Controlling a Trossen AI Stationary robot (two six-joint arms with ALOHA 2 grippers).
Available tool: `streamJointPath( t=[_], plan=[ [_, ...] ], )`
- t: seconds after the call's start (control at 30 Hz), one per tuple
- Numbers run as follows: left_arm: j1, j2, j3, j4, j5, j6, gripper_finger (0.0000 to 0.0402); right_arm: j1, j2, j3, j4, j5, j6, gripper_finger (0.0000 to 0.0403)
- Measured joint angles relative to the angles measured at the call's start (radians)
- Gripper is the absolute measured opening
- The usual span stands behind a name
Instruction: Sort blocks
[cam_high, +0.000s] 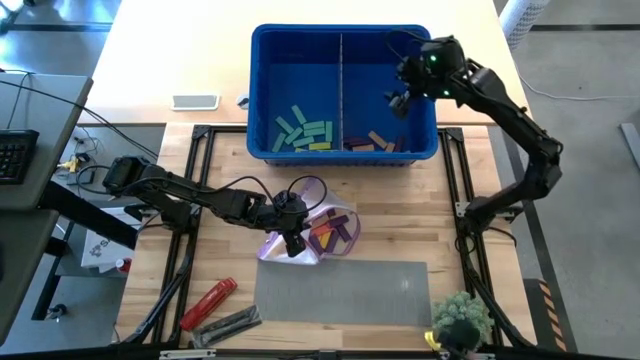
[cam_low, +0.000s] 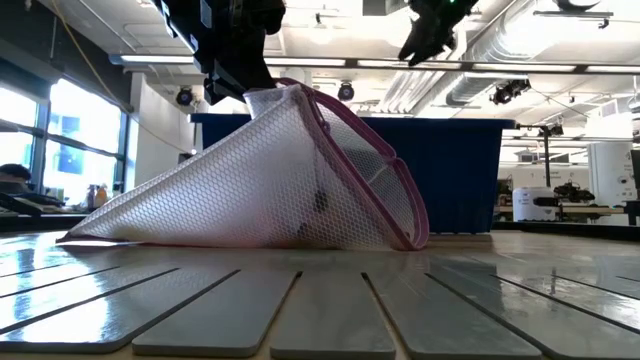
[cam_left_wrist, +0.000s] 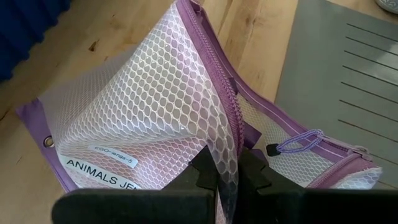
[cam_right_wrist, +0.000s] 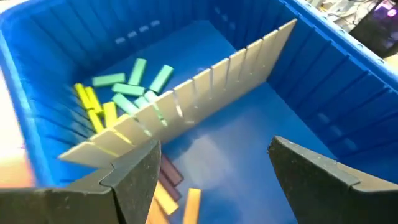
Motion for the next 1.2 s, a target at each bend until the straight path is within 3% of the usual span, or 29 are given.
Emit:
streamJointPath(
  t=[0.47,0.87,1.2],
  plan=[
    [0.0,0.0,0.0,0.0,0.001,0.0,0.0,0.116,-0.042,0.0,-0.068,0.002,0.088,0.0286],
    [0.0,0.0,0.0,0.0,0.001,0.015,0.0,0.269,-0.042,0.0,-0.034,0.016,0.194,0.0286],
    [0.0,0.0,0.0,0.0,-0.002,0.016,0.0,0.354,-0.052,0.0,0.029,0.061,0.186,0.0286]
  ],
)
